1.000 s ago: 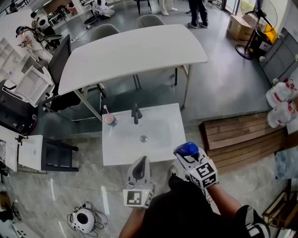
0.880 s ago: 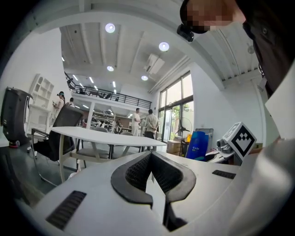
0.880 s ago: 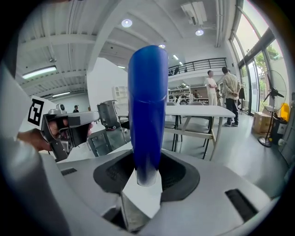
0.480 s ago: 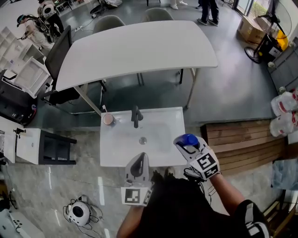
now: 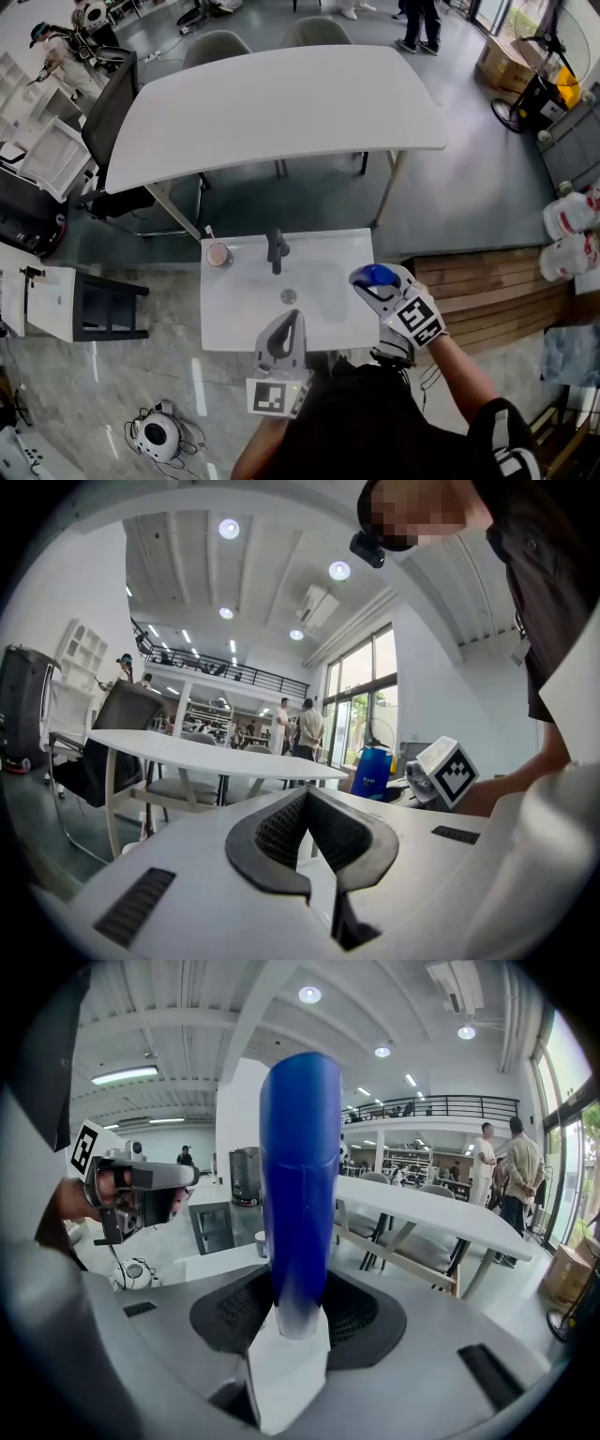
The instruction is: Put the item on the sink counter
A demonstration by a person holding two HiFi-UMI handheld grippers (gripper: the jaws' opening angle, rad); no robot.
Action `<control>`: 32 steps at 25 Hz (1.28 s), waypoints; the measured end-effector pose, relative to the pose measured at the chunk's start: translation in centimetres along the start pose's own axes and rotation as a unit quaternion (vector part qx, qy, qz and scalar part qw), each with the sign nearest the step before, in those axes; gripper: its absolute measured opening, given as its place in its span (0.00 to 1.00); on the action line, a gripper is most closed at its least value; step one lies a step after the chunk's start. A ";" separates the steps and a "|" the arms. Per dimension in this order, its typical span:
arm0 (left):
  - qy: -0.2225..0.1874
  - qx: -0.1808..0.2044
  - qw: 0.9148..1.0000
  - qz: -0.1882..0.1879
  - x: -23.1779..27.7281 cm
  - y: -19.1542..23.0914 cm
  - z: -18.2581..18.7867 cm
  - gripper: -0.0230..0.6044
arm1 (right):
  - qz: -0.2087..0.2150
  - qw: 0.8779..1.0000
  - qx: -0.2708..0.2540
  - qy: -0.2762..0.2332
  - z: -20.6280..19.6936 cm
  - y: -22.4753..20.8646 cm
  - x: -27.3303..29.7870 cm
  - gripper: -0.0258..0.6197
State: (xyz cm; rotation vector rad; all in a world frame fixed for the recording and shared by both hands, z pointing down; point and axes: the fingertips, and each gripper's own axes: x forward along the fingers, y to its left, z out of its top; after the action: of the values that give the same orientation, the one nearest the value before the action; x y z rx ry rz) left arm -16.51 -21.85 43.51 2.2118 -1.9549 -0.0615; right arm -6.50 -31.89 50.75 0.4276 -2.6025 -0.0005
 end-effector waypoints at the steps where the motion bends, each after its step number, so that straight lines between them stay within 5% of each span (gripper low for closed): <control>1: -0.001 -0.001 1.000 -0.003 0.4 0.4 0.1 0.06 | 0.002 1.000 -0.005 0.001 0.1 -0.4 0.6 0.29; 32: 0.031 -0.035 0.998 -0.029 7.7 7.0 -0.8 0.06 | 0.066 0.995 -0.049 0.055 -10.2 -6.7 17.9 0.29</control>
State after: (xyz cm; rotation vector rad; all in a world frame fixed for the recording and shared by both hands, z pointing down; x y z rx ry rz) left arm -22.25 -30.13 46.23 2.1991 -1.8271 -0.0677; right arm -14.42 -42.81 67.63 0.2137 -2.5044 -0.0591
